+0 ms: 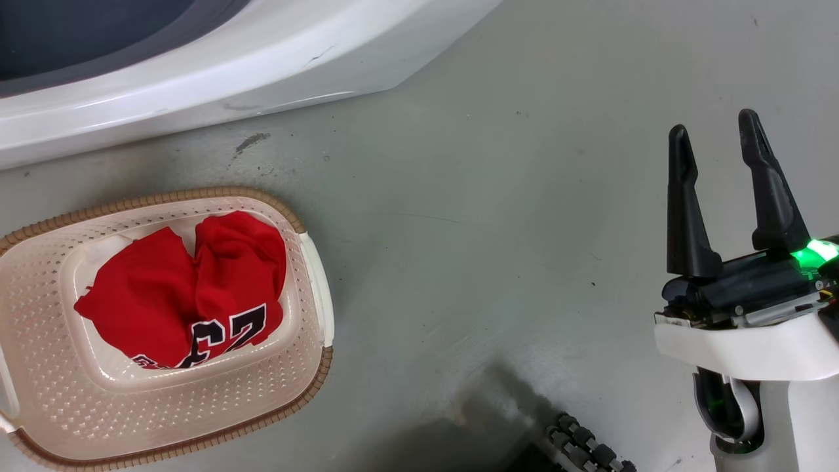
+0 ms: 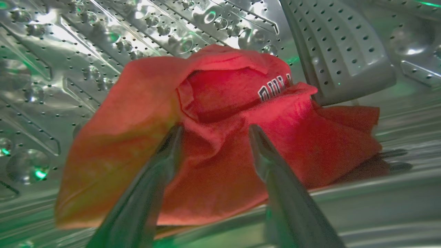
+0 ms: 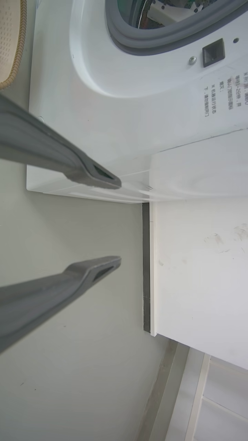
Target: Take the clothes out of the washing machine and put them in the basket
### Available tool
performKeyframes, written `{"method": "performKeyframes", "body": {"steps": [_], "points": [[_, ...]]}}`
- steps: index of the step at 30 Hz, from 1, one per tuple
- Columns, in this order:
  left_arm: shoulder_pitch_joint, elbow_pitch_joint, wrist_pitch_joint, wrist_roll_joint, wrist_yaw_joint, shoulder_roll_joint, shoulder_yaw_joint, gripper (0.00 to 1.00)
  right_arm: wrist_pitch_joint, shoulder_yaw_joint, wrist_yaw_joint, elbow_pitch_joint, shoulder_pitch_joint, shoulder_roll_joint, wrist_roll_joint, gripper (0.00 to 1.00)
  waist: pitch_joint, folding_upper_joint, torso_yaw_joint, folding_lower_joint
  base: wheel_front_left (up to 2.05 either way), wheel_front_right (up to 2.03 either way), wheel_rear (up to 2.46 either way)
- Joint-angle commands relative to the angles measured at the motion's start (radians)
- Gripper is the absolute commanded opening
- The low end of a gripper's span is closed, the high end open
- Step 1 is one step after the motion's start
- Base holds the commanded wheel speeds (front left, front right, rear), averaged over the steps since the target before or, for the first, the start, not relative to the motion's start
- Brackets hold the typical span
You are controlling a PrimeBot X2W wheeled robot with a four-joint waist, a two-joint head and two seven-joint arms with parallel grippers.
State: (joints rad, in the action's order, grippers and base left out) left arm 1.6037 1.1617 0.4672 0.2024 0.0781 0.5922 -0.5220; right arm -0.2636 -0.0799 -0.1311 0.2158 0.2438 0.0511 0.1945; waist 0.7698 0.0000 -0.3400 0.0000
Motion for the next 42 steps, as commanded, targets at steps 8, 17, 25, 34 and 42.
{"method": "performKeyframes", "body": {"steps": [8, 17, 25, 34, 42], "points": [[-0.016, 0.002, 0.046, 0.020, 0.006, -0.002, -0.009, 0.00, -0.002, 0.007, 0.001, 0.002, 0.016, -0.002, 0.001, 1.00, 0.008, 0.0000, 0.003, 0.0000, 0.00, 0.00, 0.00], [-0.023, -0.056, -0.023, 0.023, -0.014, -0.001, -0.021, 0.00, -0.002, 0.015, 0.001, -0.003, 0.023, -0.002, -0.004, 1.00, 0.003, 0.0000, 0.011, 0.0000, 0.00, 0.00, 0.00], [-0.060, -0.099, -0.128, 0.042, -0.021, -0.027, -0.023, 0.00, -0.002, 0.019, 0.001, -0.009, 0.014, -0.002, -0.016, 1.00, -0.038, 0.0000, 0.032, 0.0000, 0.00, 0.00, 0.00], [-0.184, -0.129, -0.307, 0.102, -0.008, -0.081, -0.004, 0.00, -0.002, 0.034, 0.001, -0.022, -0.015, -0.002, -0.036, 1.00, -0.135, 0.0000, 0.080, 0.0000, 0.00, 0.00, 0.00], [-0.335, -0.136, -0.460, 0.148, -0.007, -0.145, -0.001, 0.00, -0.002, 0.042, 0.001, -0.035, -0.048, -0.001, -0.072, 1.00, -0.228, 0.0000, 0.129, 0.0000, 0.00, 0.00, 0.00]]}}
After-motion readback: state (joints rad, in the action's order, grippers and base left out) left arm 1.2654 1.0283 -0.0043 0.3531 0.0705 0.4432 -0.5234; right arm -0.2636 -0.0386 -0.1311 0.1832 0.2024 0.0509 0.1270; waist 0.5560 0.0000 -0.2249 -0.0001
